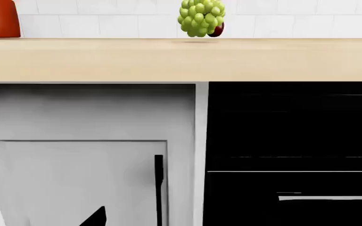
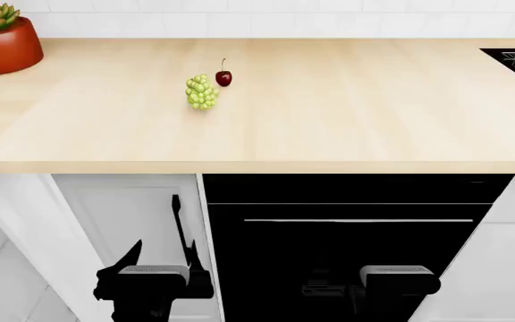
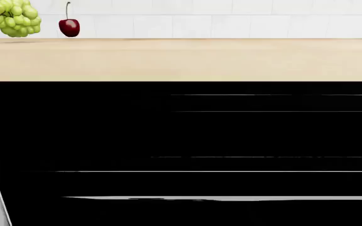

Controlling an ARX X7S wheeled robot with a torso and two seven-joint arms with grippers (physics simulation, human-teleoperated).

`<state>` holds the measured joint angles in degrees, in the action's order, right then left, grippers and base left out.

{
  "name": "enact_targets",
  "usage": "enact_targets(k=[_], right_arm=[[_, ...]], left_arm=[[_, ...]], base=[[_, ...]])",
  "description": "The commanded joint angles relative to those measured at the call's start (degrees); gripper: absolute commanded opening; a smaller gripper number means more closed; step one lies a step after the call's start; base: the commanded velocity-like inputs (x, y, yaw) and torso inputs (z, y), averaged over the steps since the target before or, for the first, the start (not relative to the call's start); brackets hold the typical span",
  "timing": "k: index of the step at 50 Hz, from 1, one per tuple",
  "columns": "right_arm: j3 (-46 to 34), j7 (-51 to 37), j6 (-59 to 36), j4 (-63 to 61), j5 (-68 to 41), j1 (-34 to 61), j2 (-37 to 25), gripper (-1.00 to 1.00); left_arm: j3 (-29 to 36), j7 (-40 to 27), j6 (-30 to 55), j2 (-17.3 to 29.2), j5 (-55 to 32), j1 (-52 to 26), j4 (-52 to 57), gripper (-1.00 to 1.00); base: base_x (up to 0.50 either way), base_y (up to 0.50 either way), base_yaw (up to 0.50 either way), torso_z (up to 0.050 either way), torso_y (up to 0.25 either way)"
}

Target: Pick the grape, cherry from the counter and place them in the cabinet. Then close the cabinet.

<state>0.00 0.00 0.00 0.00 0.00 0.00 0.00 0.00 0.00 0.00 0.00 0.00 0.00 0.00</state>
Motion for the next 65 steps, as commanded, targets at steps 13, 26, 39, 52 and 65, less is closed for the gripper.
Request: enact_targets(k=[13,26,39,52,65], right_arm=[[-3.89,-2.35,-4.71,-5.12,-3.87,1.28,-2.88,1.00],[-3.11,-0.98,-47.02,-34.28,-12.57,18.49,-7.51,1.00],[9.15,1.21,-83.19,-42.13,-25.83,44.90,-8.33,1.00],[9.09,0.72,-83.31,-41.16,-26.41,45.04,-8.98,1.00],[10.24,0.54,-83.53,-42.10,-27.50,43.61,-9.19,1.00]], left_arm=[[2.58,1.38,-0.63,4.08,-5.70,-0.08,5.00,1.00],[0.82,4.12,29.22,12.92,-10.57,-19.46,24.07,1.00],[-2.00,4.43,66.12,18.15,-21.22,-47.16,28.02,1.00],[-3.20,3.41,72.09,17.70,-22.99,-49.02,29.54,1.00],[-3.67,3.15,73.13,17.23,-24.02,-48.03,30.43,1.00]], base=[[0.00,0.00,0.00,0.029,0.000],[0.00,0.00,0.00,0.050,0.000],[0.04,0.00,0.00,0.044,0.000],[0.50,0.02,0.00,0.000,0.000],[0.50,0.19,0.00,0.000,0.000]])
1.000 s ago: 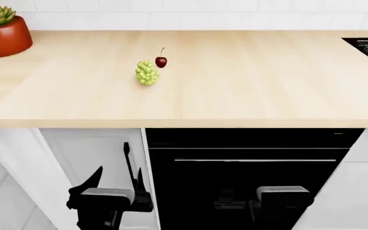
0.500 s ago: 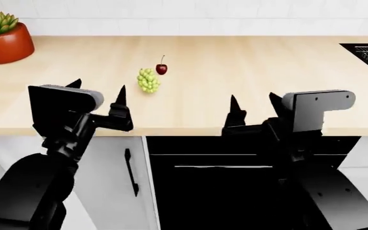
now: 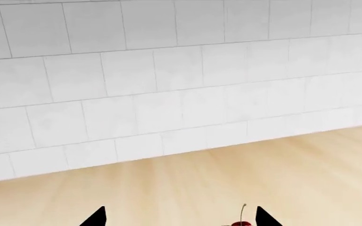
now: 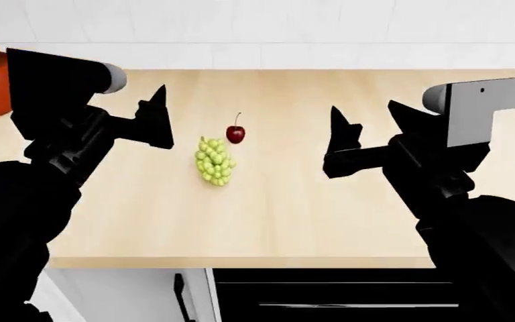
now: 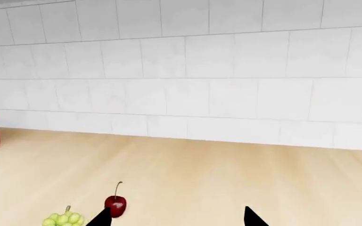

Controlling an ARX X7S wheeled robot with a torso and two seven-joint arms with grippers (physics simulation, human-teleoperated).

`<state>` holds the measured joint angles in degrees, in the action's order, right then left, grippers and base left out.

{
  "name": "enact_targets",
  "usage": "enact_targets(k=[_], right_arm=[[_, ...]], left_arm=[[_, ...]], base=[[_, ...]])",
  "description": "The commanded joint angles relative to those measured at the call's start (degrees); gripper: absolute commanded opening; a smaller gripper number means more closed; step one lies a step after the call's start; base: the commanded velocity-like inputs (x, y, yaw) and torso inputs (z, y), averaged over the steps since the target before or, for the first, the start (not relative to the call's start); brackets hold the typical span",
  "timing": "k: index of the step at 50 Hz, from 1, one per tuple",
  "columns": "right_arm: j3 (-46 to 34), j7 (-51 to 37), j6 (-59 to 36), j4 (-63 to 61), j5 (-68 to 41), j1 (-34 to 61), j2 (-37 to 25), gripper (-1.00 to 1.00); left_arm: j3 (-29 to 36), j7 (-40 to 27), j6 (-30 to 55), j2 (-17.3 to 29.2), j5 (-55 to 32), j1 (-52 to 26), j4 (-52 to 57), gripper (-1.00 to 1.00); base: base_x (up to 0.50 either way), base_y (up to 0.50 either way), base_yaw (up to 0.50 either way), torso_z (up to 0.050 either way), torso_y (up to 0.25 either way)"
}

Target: Pick the grape, cherry from the counter and place them in the cabinet. Then close the cabinet.

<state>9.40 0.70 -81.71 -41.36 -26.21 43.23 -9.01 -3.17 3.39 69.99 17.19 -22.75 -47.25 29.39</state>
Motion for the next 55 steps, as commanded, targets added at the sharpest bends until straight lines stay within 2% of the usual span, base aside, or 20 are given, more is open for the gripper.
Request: enact_targets(k=[1,18,27,31,33,37,39,44,48,55], right_arm=[[0.63,-0.22,-1.39,-0.49,-1.23,0.09,-0.06,1.00],[-0.21,-0.64,0.19,1.08,-1.93,-0.96,0.28,1.00],[0.46,-0.59,-0.39,0.43,-2.95,-1.45,-0.02,1.00],[1.16,-0.59,-7.10,1.30,-5.08,1.07,0.20,1.00],[1.31,-3.94,-8.25,5.61,-11.69,3.51,-1.46,1.00],[0.35,-20.68,-8.19,19.47,-38.31,10.14,-7.04,1.00],[-2.09,-23.10,-7.97,24.45,-43.43,12.01,-8.61,1.00],[-7.26,-21.02,-6.82,30.32,-44.31,13.68,-10.37,1.00],[-13.44,-15.97,-4.34,36.45,-40.64,16.19,-11.55,1.00],[-20.62,-10.81,-1.36,48.99,-35.12,23.14,-10.20,1.00]], left_arm=[[-0.53,-0.23,3.21,0.07,-1.34,-0.51,1.15,1.00],[-0.56,-0.50,3.44,-0.17,-2.13,0.76,1.35,1.00],[-0.65,-0.76,4.00,-0.17,-2.62,1.02,1.90,1.00],[-0.68,-0.80,4.33,0.02,-2.84,1.21,2.07,1.00],[-0.68,-0.85,4.58,0.13,-2.94,1.13,2.16,1.00],[-0.50,-0.90,4.81,0.50,-3.01,0.91,2.22,1.00],[-0.43,-0.82,4.83,0.77,-3.08,0.81,2.18,1.00],[-0.51,-0.66,4.84,1.20,-3.26,0.87,1.95,1.00],[-0.35,-0.81,5.37,1.26,-3.51,0.59,2.32,1.00],[-0.02,-0.91,5.10,1.33,-3.59,0.69,1.99,1.00]], base=[[0.50,0.23,0.00,0.000,0.000],[0.50,0.30,0.00,0.000,0.001],[0.37,0.03,0.00,0.000,0.001],[0.00,0.00,0.00,0.000,0.000],[0.00,0.00,0.00,0.000,0.000],[0.00,0.00,0.00,0.000,0.000],[0.00,0.00,0.00,0.000,0.000],[0.00,0.00,0.00,0.000,0.000],[0.00,0.00,0.00,0.000,0.000],[0.00,0.00,0.00,0.000,0.000]])
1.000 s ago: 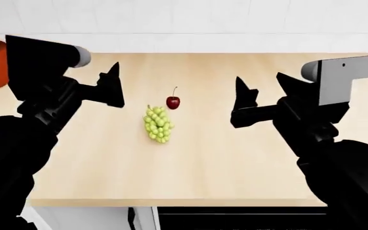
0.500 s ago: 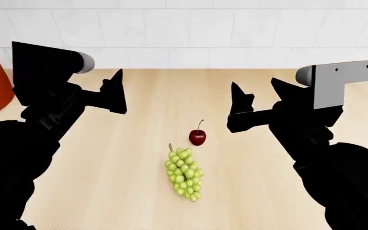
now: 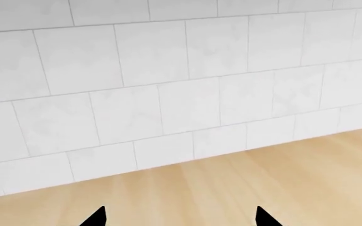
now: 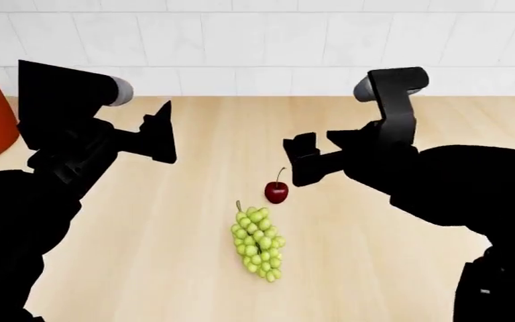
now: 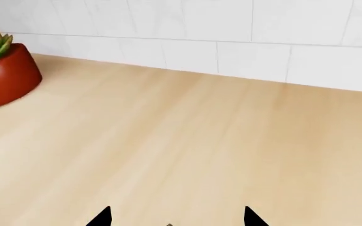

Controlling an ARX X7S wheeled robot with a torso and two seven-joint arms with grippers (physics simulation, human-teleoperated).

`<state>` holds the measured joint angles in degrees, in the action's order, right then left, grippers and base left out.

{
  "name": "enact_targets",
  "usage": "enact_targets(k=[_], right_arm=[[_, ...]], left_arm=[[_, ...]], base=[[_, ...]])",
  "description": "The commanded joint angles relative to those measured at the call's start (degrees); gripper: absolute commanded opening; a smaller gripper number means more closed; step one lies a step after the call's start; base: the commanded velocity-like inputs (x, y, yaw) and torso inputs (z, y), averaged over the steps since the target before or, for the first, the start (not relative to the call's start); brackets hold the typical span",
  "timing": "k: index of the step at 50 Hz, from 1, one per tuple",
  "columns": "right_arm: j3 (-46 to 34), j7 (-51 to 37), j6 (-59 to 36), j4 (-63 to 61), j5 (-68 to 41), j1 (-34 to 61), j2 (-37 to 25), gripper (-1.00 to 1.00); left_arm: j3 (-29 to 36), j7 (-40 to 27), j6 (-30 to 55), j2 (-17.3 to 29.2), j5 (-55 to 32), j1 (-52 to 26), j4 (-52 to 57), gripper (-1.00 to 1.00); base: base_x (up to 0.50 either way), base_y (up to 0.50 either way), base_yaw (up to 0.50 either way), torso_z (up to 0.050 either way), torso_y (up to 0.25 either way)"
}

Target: Pick the grape, cherry from the counter and place them in the cabinet. Then close the cabinet.

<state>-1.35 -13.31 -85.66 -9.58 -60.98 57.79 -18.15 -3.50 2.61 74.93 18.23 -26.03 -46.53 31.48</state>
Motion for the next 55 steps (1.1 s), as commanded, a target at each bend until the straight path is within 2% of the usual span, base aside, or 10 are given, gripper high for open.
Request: enact_targets(k=[1,9,14,22,37,54,55], right_arm=[[-11.15,4.01,2.46,18.96,0.24,9.66,-0.87,1.00],[-18.55,11.07,3.57,29.99,3.37,15.19,0.64,1.00],[-26.79,16.80,5.23,31.26,6.62,16.91,0.38,1.00],[-33.21,20.74,7.90,33.84,9.74,17.45,0.99,1.00],[-41.48,29.14,13.94,42.34,14.33,18.64,3.43,1.00],[-43.25,31.42,9.52,38.06,11.09,17.13,2.65,1.00],[-43.27,31.25,9.56,38.06,11.16,17.14,2.64,-1.00]], left_arm=[[0.33,-0.16,0.13,0.28,-0.33,0.00,-0.15,1.00],[0.47,-0.25,-0.20,0.37,-0.45,0.28,-0.59,1.00],[0.52,-0.22,-0.58,0.46,-0.53,0.57,-0.84,1.00],[0.14,-0.25,-1.00,0.74,-0.73,1.33,-0.82,1.00],[0.65,-0.44,-1.81,1.19,-0.72,2.30,-1.43,1.00],[0.51,-0.76,-1.71,1.31,-1.26,2.33,-1.57,1.00],[0.50,-0.77,-1.76,1.34,-1.27,2.36,-1.60,1.00]], base=[[0.00,0.00,0.00,0.000,0.000],[0.00,0.00,0.00,0.000,0.000],[0.00,0.00,0.00,0.000,0.000],[0.00,0.00,0.00,0.000,0.000],[0.00,0.00,0.00,0.000,0.000],[0.00,0.00,0.00,0.000,0.000],[0.00,0.00,0.00,0.000,0.000]])
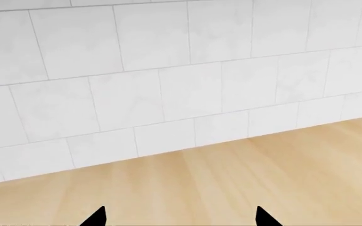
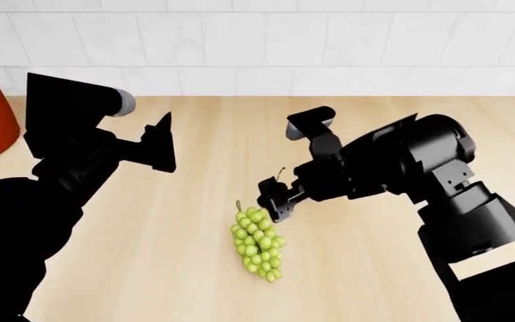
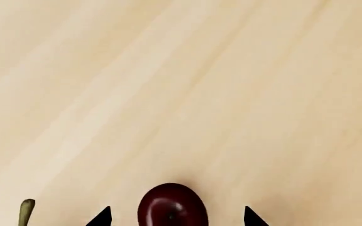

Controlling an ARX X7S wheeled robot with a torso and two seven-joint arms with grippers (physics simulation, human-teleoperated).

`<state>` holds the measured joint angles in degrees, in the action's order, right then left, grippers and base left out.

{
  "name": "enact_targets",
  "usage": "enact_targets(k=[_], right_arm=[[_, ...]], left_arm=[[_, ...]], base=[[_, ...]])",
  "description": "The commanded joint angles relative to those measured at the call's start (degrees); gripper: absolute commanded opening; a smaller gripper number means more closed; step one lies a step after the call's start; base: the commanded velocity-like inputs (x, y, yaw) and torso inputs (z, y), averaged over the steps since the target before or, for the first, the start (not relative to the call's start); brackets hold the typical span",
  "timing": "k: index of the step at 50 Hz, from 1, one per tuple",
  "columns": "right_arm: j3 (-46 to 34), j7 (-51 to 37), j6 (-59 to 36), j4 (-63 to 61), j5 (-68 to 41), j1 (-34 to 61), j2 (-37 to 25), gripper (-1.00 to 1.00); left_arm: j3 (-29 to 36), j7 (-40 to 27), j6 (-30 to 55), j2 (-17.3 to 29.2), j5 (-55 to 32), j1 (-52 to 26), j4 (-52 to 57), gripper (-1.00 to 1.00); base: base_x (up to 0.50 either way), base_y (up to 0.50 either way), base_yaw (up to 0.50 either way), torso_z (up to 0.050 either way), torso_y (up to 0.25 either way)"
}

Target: Pick the grape, cherry from the counter and place them in the cabinet. Then close the cabinet.

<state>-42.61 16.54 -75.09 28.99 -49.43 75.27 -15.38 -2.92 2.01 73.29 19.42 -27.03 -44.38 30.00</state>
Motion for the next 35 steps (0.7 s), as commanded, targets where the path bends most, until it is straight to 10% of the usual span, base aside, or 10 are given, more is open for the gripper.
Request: enact_targets(k=[1,35], right_arm=[[-2.06,1.25,-1.07,-0.61,-0.38,-0.35,-0.15,-1.00],[16.25,-17.02,-10.37,-26.94,-12.85,-2.81,-12.79,-1.00]], left_arm=[[-0.12,-0.20,-0.13,0.16,-0.29,0.20,-0.15,1.00],[-2.33,-4.34,15.66,-3.01,-5.21,-8.53,3.92,1.00]], base=[[0.00,0.00,0.00,0.000,0.000],[0.00,0.00,0.00,0.000,0.000]])
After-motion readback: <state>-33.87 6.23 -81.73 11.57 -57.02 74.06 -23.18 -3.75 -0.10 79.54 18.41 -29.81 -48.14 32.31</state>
